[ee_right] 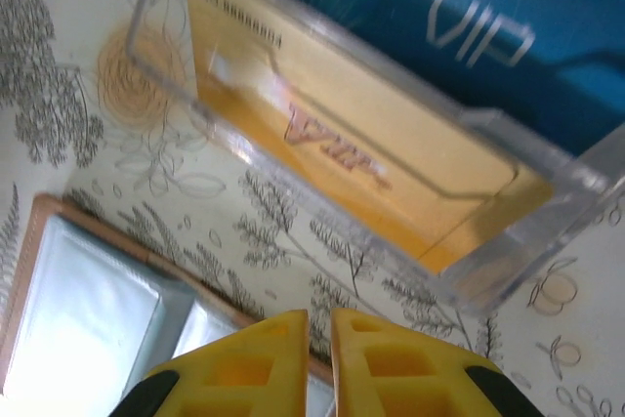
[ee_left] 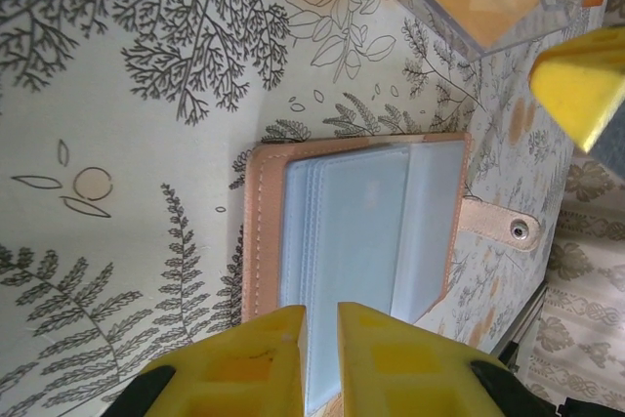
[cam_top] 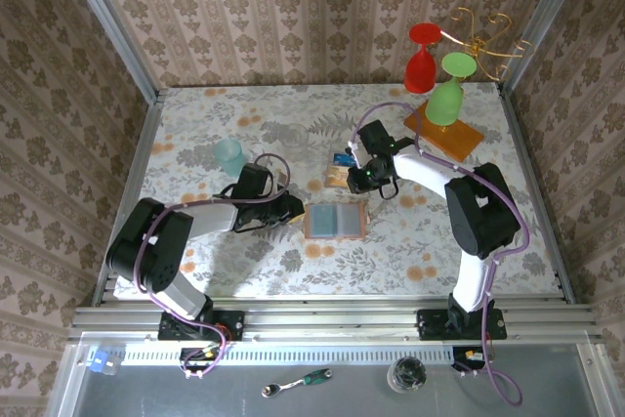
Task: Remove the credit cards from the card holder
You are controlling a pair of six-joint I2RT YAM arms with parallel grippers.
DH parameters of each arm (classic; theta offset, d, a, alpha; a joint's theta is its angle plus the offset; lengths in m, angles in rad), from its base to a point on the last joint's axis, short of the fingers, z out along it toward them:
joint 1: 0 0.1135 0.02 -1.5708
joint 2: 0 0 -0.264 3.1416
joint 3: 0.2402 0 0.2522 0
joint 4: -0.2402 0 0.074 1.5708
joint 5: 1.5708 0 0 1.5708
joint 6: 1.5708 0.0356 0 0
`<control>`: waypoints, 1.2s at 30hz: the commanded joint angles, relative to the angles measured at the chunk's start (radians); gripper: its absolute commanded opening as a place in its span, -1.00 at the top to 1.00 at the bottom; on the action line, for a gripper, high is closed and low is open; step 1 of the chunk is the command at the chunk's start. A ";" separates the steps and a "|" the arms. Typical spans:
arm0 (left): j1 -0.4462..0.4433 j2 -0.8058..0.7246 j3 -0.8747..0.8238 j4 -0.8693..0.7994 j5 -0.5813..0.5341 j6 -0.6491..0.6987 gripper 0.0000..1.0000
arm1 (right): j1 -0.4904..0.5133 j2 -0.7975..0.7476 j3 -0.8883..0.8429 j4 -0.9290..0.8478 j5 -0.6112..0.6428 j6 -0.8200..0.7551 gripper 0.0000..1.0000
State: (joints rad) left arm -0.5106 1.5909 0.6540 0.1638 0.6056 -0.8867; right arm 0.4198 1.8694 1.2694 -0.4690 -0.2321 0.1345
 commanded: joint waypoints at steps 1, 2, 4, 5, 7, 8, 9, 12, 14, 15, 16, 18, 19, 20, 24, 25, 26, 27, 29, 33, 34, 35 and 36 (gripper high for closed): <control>-0.007 0.011 0.001 0.009 -0.004 -0.012 0.65 | 0.002 0.034 -0.002 0.070 0.055 0.061 0.68; -0.008 0.012 0.002 0.005 -0.003 -0.010 0.65 | 0.002 0.038 -0.001 0.077 0.063 0.061 0.68; -0.008 0.009 0.008 -0.006 -0.005 -0.006 0.65 | 0.002 0.043 -0.001 0.088 0.084 0.066 0.68; -0.008 0.009 0.012 -0.012 -0.004 -0.003 0.66 | 0.001 0.046 0.001 0.090 0.092 0.068 0.68; -0.008 0.008 0.015 -0.019 -0.005 -0.001 0.65 | -0.002 0.051 0.002 0.092 0.107 0.070 0.68; -0.008 0.007 0.015 -0.020 -0.005 -0.001 0.65 | -0.002 0.053 0.002 0.094 0.108 0.071 0.68; -0.009 0.008 0.015 -0.019 -0.007 -0.003 0.66 | -0.003 0.053 0.000 0.097 0.108 0.072 0.68; -0.012 0.004 0.016 -0.023 -0.010 -0.004 0.65 | -0.002 0.041 -0.009 0.105 0.108 0.076 0.68; -0.017 0.005 0.017 -0.024 -0.010 -0.004 0.65 | -0.002 0.028 -0.014 0.103 0.109 0.079 0.69; -0.019 0.008 0.017 -0.024 -0.012 -0.004 0.65 | -0.003 0.017 -0.019 0.101 0.107 0.080 0.69; -0.021 0.010 0.018 -0.024 -0.013 -0.004 0.65 | -0.002 0.008 -0.022 0.101 0.101 0.081 0.69; -0.026 0.014 0.019 -0.021 -0.014 -0.006 0.65 | -0.001 -0.020 -0.036 0.101 0.085 0.088 0.69; -0.029 0.017 0.019 -0.020 -0.014 -0.007 0.65 | 0.002 -0.034 -0.042 0.102 0.078 0.093 0.68; -0.031 0.020 0.021 -0.016 -0.016 -0.008 0.65 | 0.004 -0.050 -0.051 0.104 0.070 0.099 0.68; -0.039 0.031 0.024 -0.017 -0.018 -0.005 0.67 | 0.021 -0.100 -0.079 0.103 0.033 0.140 0.68; -0.039 0.033 0.024 -0.018 -0.019 -0.004 0.68 | 0.026 -0.109 -0.089 0.105 0.022 0.155 0.68; -0.039 0.035 0.024 -0.020 -0.021 -0.002 0.69 | 0.031 -0.121 -0.098 0.114 0.006 0.174 0.67; -0.039 0.036 0.022 -0.023 -0.023 -0.001 0.71 | 0.037 -0.131 -0.111 0.123 -0.014 0.198 0.68; -0.040 0.036 0.022 -0.035 -0.029 0.005 0.73 | 0.054 -0.145 -0.134 0.150 -0.050 0.249 0.67; -0.041 0.045 0.024 -0.050 -0.038 0.017 0.76 | 0.104 -0.149 -0.157 0.180 -0.103 0.341 0.65; -0.042 0.049 0.022 -0.048 -0.037 0.017 0.78 | 0.114 -0.140 -0.154 0.178 -0.117 0.369 0.64; -0.042 0.056 0.021 -0.042 -0.036 0.017 0.79 | 0.124 -0.131 -0.151 0.177 -0.133 0.390 0.64; -0.041 0.059 0.019 -0.033 -0.033 0.014 0.80 | 0.134 -0.125 -0.154 0.183 -0.149 0.408 0.64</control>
State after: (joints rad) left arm -0.5438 1.6291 0.6563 0.1467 0.5789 -0.8890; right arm 0.5320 1.7401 1.1225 -0.3126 -0.3077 0.4412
